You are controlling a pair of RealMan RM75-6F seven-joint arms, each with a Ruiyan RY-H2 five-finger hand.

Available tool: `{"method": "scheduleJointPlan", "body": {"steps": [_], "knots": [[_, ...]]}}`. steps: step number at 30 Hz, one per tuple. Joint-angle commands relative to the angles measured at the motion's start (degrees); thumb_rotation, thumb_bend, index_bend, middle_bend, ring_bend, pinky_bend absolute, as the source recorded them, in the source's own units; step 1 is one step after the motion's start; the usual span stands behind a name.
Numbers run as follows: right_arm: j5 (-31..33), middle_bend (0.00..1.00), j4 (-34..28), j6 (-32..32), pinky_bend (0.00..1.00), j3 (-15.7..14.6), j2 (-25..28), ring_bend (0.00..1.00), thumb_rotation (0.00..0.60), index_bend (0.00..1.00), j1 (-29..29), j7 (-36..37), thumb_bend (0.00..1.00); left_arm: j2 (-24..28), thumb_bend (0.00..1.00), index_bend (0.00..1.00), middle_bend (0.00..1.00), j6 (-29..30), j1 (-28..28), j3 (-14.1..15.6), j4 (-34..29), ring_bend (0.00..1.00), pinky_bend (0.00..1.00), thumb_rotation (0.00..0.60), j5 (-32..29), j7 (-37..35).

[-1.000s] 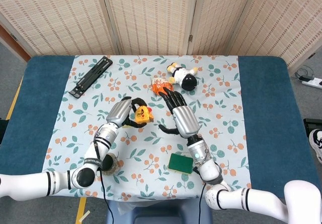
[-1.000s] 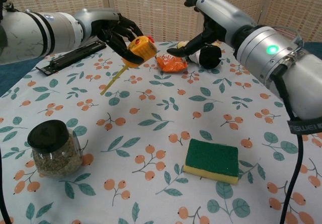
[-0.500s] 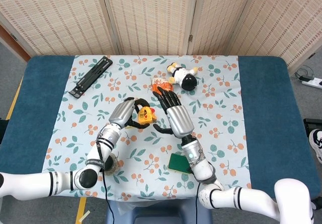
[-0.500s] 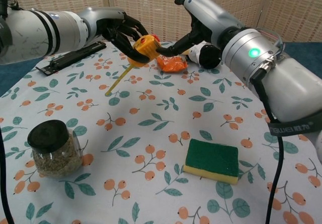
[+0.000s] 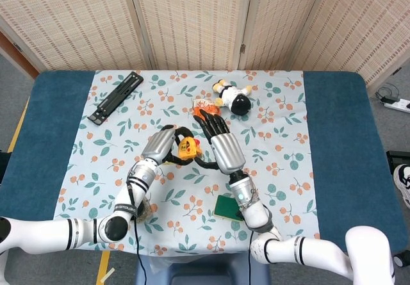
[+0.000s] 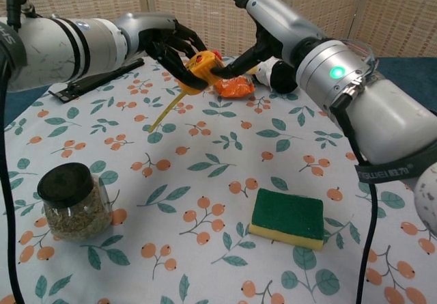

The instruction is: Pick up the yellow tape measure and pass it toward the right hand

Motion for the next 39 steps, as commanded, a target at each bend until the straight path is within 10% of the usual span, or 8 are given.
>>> {"method": "scheduleJointPlan", "body": {"steps": [1, 24, 39], "knots": [[0.08, 0.00, 0.35, 0.09, 0.00, 0.10, -0.21, 0.00, 0.600, 0.00, 0.20, -0.19, 0.26, -0.09, 0.36, 0.63, 0.61, 0.07, -0.09, 0.12, 0.07, 0.56, 0.12, 0.600, -0.02, 0.14], [2.63, 0.00, -0.25, 2.28, 0.00, 2.14, 0.88, 0.00, 0.600, 0.01, -0.12, -2.02, 0.42, -2.63, 0.38, 0.65, 0.62, 1.86, 1.95, 0.42, 4.40, 0.57, 0.12, 0.600, 4.64, -2.89], [7.72, 0.15, -3.30, 1.59, 0.00, 3.52, 1.27, 0.11, 0.600, 0.44, 0.35, -5.64, 0.42, -3.55, 0.39, 0.65, 0.62, 2.72, 3.23, -0.51, 5.68, 0.56, 0.11, 0.600, 7.57, -4.58]]}}
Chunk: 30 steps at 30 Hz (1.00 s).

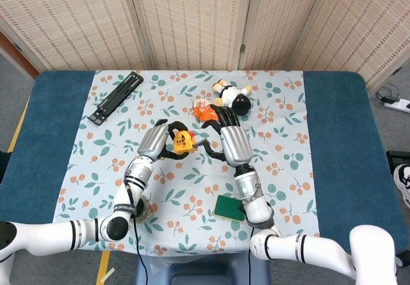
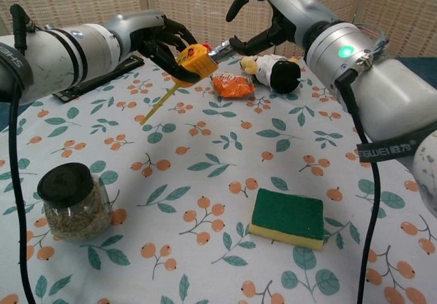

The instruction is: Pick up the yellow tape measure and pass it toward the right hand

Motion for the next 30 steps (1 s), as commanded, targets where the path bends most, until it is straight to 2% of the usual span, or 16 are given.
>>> {"method": "scheduleJointPlan", "body": {"steps": [1, 14, 23, 30], "knots": [[0.63, 0.16, -0.40, -0.04, 0.00, 0.19, 0.04, 0.12, 0.600, 0.45, 0.17, -0.48, 0.42, -0.10, 0.39, 0.65, 0.63, -0.02, 0.18, -0.16, 0.20, 0.56, 0.11, 0.600, 0.32, -0.27], [3.33, 0.26, -2.06, -0.37, 0.00, 0.65, 0.52, 0.21, 0.600, 0.53, 0.89, -2.40, 0.43, -1.05, 0.39, 0.65, 0.63, 0.59, 1.38, -1.03, 1.91, 0.56, 0.11, 0.600, 2.54, -2.28], [4.05, 0.36, -2.17, -0.15, 0.00, 0.50, 0.50, 0.25, 0.600, 0.65, 1.31, -3.02, 0.58, -1.13, 0.40, 0.65, 0.63, 0.27, 2.05, -1.13, 2.55, 0.55, 0.11, 0.600, 3.21, -2.74], [3.44, 0.37, -3.70, 0.35, 0.00, -0.05, 1.75, 0.26, 0.600, 0.69, 0.82, -2.80, 0.63, -1.39, 0.40, 0.65, 0.63, 0.28, 2.67, -0.76, 4.41, 0.55, 0.11, 0.600, 4.21, -2.90]]}}
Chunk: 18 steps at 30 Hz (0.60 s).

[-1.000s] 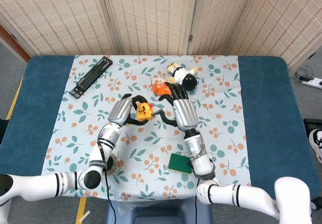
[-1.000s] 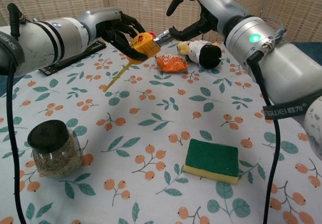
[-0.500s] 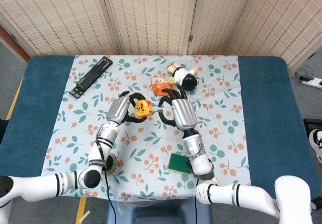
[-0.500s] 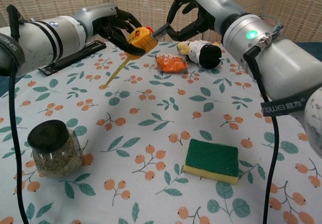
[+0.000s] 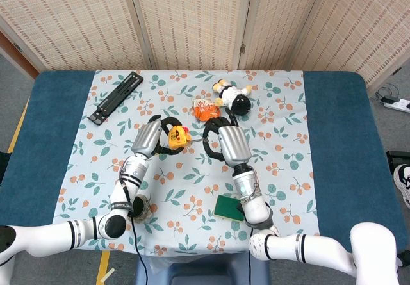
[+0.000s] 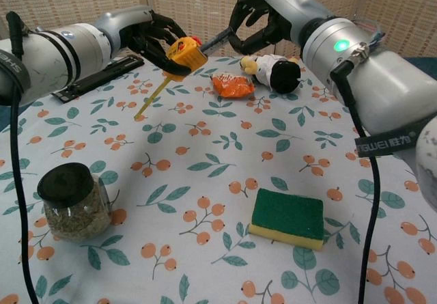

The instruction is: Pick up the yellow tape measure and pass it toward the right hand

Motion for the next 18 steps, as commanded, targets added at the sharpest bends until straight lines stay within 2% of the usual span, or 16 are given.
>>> {"method": "scheduleJointPlan", "body": {"steps": [1, 8, 18], "knots": [[-0.82, 0.37, -0.81, 0.40, 0.00, -0.40, 0.85, 0.26, 0.600, 0.69, -0.43, 0.34, 0.63, -0.12, 0.40, 0.66, 0.63, -0.02, 0.31, 0.39, 1.03, 0.55, 0.11, 0.600, 0.59, 0.03], [-2.74, 0.37, -4.33, 1.74, 0.00, -1.09, 5.33, 0.26, 0.600, 0.69, -2.79, 1.52, 0.64, 0.28, 0.40, 0.66, 0.63, -0.63, 1.71, 1.84, 4.40, 0.55, 0.10, 0.600, 2.26, -0.37], [-4.21, 0.37, -13.04, 4.10, 0.00, -1.01, 17.15, 0.26, 0.600, 0.69, -9.90, 7.45, 0.64, 1.45, 0.40, 0.66, 0.63, -4.17, 4.60, 4.56, 11.32, 0.55, 0.10, 0.600, 4.50, -2.83]]}}
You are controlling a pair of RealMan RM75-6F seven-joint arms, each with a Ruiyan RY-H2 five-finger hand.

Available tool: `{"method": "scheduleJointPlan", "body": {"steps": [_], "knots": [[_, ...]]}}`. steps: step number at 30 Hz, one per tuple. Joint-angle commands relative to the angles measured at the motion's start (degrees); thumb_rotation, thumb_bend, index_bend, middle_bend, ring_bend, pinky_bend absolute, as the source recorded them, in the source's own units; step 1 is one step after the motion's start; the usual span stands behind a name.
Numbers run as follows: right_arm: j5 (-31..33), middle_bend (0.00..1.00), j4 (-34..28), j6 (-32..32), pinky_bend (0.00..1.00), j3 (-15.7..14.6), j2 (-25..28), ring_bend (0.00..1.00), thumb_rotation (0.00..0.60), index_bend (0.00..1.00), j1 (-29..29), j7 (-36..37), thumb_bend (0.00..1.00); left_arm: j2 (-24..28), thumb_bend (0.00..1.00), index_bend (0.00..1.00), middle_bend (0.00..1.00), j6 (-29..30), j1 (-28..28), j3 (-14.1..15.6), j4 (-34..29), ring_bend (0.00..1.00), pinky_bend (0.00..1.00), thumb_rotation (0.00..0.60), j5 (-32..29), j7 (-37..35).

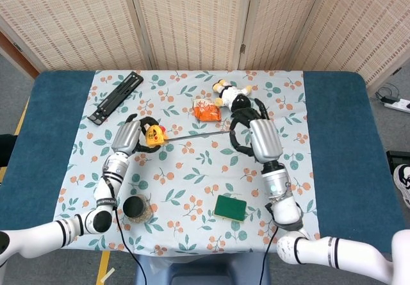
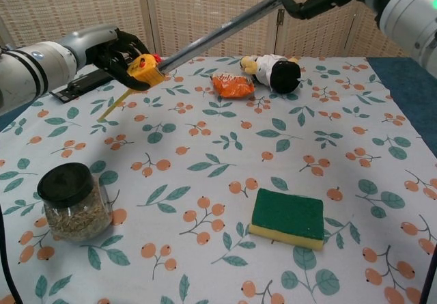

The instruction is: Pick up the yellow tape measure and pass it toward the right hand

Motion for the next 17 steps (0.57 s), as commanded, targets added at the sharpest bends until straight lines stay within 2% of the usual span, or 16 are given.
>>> {"method": "scheduleJointPlan", "body": {"steps": [1, 9, 17], "knots": [[-0.60, 0.37, -3.70, 0.78, 0.00, 0.06, 5.26, 0.26, 0.600, 0.69, -3.59, 3.98, 0.64, 0.44, 0.40, 0.66, 0.63, -1.30, 1.04, 0.82, 2.03, 0.55, 0.09, 0.600, 0.68, -1.09], [-3.34, 0.37, -6.83, 2.95, 0.00, -0.43, 14.66, 0.25, 0.600, 0.69, -10.66, 13.71, 0.64, 1.32, 0.40, 0.66, 0.63, -6.04, 2.88, 2.58, 7.83, 0.55, 0.08, 0.600, 3.49, -5.04], [-4.40, 0.37, -7.04, 4.36, 0.00, -1.20, 19.20, 0.25, 0.600, 0.69, -14.79, 19.53, 0.64, 1.01, 0.40, 0.66, 0.63, -7.51, 4.14, 3.12, 10.68, 0.55, 0.08, 0.600, 7.59, -9.40]]}}
